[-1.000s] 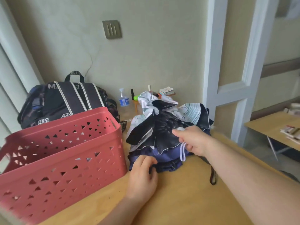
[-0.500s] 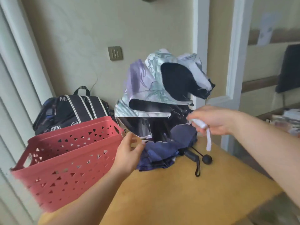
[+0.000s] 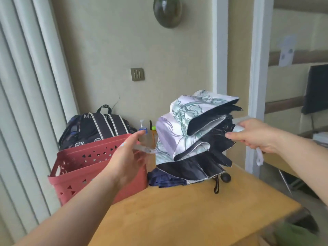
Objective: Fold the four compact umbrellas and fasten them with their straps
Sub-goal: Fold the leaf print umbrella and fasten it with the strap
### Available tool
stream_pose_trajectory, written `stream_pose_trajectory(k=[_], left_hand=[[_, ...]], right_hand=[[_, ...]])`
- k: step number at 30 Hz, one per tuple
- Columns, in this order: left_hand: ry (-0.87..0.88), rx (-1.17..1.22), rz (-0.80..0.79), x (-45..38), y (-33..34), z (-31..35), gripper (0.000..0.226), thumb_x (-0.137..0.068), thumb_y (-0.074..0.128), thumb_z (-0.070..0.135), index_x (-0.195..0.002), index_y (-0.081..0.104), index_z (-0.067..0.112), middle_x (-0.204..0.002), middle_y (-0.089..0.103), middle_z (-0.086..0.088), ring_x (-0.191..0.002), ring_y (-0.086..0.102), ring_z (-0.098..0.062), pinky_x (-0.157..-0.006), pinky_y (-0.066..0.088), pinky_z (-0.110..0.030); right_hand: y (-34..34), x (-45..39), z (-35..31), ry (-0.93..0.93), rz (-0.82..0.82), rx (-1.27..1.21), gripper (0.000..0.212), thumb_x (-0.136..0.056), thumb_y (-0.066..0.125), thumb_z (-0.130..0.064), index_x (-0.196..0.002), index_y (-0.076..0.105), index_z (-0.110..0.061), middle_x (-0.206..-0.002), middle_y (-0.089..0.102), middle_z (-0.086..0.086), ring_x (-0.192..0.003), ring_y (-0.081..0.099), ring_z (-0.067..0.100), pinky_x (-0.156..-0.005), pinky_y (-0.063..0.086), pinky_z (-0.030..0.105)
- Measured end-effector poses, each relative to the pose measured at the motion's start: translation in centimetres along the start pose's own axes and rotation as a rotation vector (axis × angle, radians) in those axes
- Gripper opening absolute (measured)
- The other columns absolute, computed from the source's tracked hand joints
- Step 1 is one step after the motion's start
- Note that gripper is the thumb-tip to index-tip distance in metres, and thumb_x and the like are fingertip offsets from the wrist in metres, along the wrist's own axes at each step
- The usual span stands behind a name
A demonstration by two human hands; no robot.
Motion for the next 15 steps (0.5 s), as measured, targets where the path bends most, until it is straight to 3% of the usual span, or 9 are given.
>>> stream_pose_trajectory(k=[3,6,10,13,15], left_hand=[[0.095,-0.185,0.009,0.5,-0.1,3.1,0.029,-0.111,0.048,0.028,-0.120,0.069,0.011,-0.081,0.063,-0.019,-0.063,0.054,-0.021,-0.063,0.047,-0.033],[0.142,-0.167,-0.092,1.8,1.7,6.4,0.030,-0.113,0.041,0.023,-0.112,0.065,0.006,-0.067,0.048,-0.013,-0.052,0.052,-0.018,-0.052,0.052,-0.028],[0.184,-0.089,-0.176,2.0,6.0,11.6,0.026,-0.109,0.049,0.026,-0.103,0.063,0.005,-0.060,0.052,-0.005,-0.057,0.064,-0.017,-0.058,0.060,-0.024],[0.217,-0.065,-0.260,0.7,9.5,14.8,0.021,-0.091,0.069,0.026,-0.098,0.066,0.005,-0.069,0.064,-0.002,-0.072,0.072,-0.014,-0.070,0.062,-0.022],[0.245,-0.205,-0.276,-0.7,10.7,15.6,0.019,-0.085,0.075,0.014,-0.101,0.070,0.007,-0.077,0.072,0.000,-0.078,0.074,-0.011,-0.073,0.061,-0.021]], right_hand=[[0.2,0.5,-0.5,-0.061,0.017,0.063,0.054,-0.086,0.085,-0.032,-0.131,0.064,-0.010,-0.068,0.055,0.003,-0.045,0.037,0.012,-0.037,0.030,0.021],[0.9,0.6,-0.8,-0.123,0.001,0.119,0.052,-0.087,0.084,-0.031,-0.132,0.064,-0.014,-0.078,0.063,0.000,-0.051,0.047,0.010,-0.036,0.031,0.015],[3.2,0.5,0.0,-0.061,-0.184,0.068,0.040,-0.087,0.083,-0.034,-0.119,0.062,-0.026,-0.067,0.066,0.004,-0.057,0.046,0.019,-0.041,0.030,0.024],[6.4,1.5,0.4,-0.074,-0.402,0.016,0.032,-0.091,0.079,-0.024,-0.118,0.064,-0.018,-0.070,0.066,0.008,-0.053,0.046,0.016,-0.046,0.030,0.026],[8.8,2.1,1.7,-0.091,-0.533,-0.010,0.042,-0.082,0.081,-0.030,-0.117,0.068,-0.011,-0.077,0.068,0.013,-0.054,0.047,0.016,-0.047,0.032,0.028]])
Point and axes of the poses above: each hand's wrist, its own x-axis away from the middle knuckle, its own y-axis out of the palm, z = x × y, the point moved 7 cm from there along -x, towards the middle knuckle
